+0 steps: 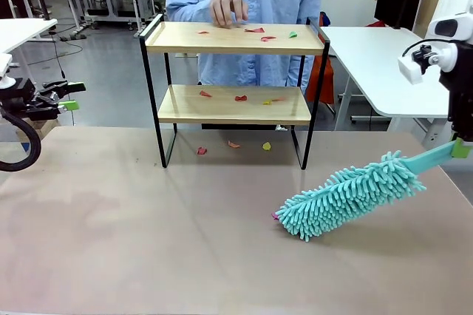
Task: Clean the shelf.
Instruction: Clean the specific section of the Shelf indicated by the human with the Duster.
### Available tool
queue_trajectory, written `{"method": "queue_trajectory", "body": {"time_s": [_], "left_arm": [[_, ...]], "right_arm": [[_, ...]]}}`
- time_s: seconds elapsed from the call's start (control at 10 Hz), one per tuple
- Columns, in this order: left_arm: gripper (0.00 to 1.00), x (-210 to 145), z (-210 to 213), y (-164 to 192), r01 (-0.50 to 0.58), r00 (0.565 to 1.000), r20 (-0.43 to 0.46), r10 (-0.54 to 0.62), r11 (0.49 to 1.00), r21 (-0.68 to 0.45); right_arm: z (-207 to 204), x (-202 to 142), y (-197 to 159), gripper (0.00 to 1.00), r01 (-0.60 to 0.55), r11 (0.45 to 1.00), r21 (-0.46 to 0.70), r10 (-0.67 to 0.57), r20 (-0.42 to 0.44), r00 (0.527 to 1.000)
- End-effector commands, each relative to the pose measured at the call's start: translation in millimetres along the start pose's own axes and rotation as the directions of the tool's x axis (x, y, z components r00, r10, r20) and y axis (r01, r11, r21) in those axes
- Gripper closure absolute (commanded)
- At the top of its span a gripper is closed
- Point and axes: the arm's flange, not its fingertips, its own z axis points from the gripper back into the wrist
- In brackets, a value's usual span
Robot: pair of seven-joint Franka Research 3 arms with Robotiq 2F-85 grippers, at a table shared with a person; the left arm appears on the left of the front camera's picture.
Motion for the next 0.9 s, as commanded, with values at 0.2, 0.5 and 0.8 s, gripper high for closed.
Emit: {"method": "queue_trajectory", "body": {"time_s": [0.2, 0.5, 0.8], "left_arm": [[0.0, 2, 0, -1, 0.009, 1.0, -0.006, -0.01, 1.0, -0.009], [0.0, 2, 0, -1, 0.009, 1.0, -0.006, -0.01, 1.0, -0.009], [0.0, 2, 0, -1, 0.009, 1.0, -0.006, -0.01, 1.0, -0.009]], "right_arm": [[2, -1, 1, 0.87, 0.002, 1.0, -0.002, -0.002, 0.009, 1.0], [0, 0, 0, 0.87, 0.0, 1.0, 0.0, 0.0, 0.0, 1.0], [55, -5, 35, 0.87, 0.083, 0.996, -0.015, -0.078, 0.219, 0.973]]}}
